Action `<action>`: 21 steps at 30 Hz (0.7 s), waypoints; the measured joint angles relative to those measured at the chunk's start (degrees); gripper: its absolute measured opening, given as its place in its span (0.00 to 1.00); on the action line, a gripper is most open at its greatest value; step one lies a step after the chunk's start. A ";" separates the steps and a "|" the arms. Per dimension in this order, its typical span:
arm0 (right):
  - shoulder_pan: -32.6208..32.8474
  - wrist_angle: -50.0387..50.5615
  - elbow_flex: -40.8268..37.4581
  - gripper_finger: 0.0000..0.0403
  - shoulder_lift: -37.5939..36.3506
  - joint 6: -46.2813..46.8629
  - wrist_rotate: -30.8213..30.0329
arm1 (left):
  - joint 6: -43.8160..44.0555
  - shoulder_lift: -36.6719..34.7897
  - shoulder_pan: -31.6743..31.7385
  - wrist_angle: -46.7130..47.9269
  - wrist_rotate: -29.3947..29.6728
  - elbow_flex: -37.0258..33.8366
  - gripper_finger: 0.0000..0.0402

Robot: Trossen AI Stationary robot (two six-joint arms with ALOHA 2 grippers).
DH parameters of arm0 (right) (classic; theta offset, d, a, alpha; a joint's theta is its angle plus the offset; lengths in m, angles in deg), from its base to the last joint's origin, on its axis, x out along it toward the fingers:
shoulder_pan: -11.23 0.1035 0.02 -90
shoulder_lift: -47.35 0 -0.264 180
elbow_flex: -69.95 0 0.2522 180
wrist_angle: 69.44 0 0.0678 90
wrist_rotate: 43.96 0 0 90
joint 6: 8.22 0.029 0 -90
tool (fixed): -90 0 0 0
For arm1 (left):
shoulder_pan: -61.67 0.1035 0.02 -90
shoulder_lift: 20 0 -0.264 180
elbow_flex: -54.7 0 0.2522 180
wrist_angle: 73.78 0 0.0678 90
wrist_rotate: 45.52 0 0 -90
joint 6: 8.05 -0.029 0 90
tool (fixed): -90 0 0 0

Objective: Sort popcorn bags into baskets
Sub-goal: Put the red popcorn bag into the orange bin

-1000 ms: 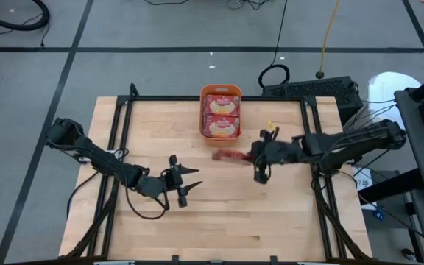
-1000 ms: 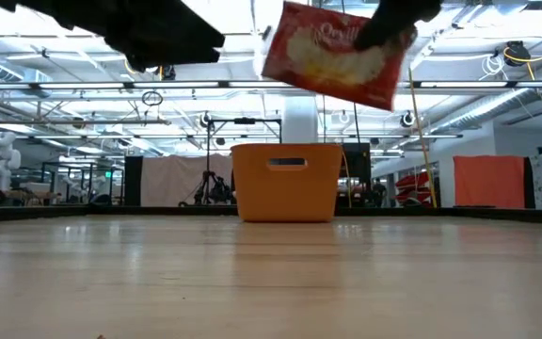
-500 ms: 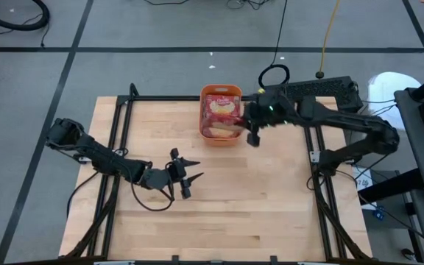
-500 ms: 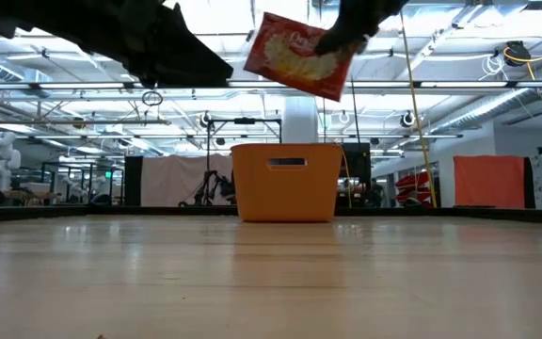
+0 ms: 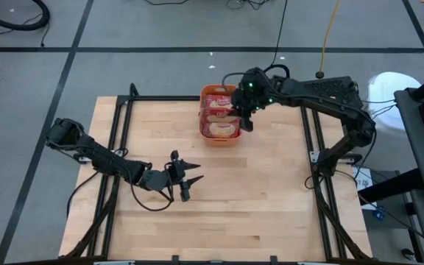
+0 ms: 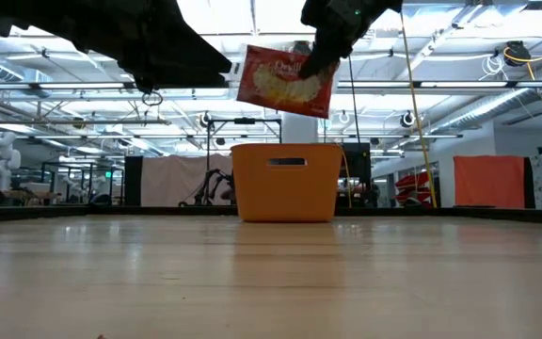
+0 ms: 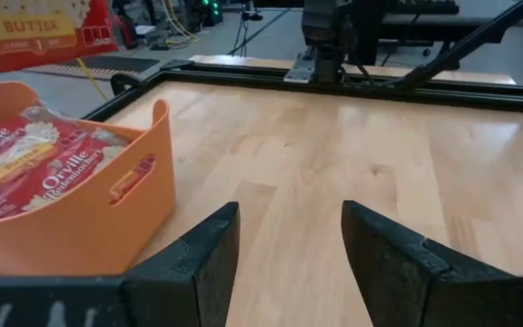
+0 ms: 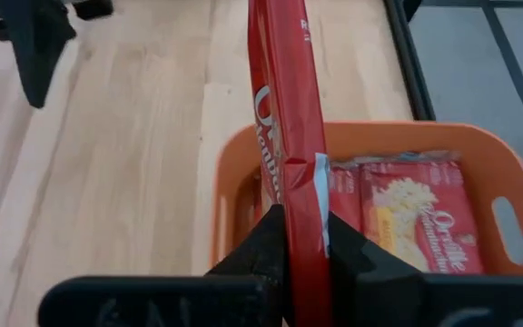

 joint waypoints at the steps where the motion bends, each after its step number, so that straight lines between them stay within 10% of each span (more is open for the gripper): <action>1: -0.46 0.87 0.58 0.05 0.18 -0.50 0.00 | -0.01 0.00 0.00 0.02 0.00 0.00 0.49; 21: -5.18 3.53 1.28 0.06 7.85 0.40 4.45 | -0.41 0.00 0.15 -0.02 0.02 0.02 0.49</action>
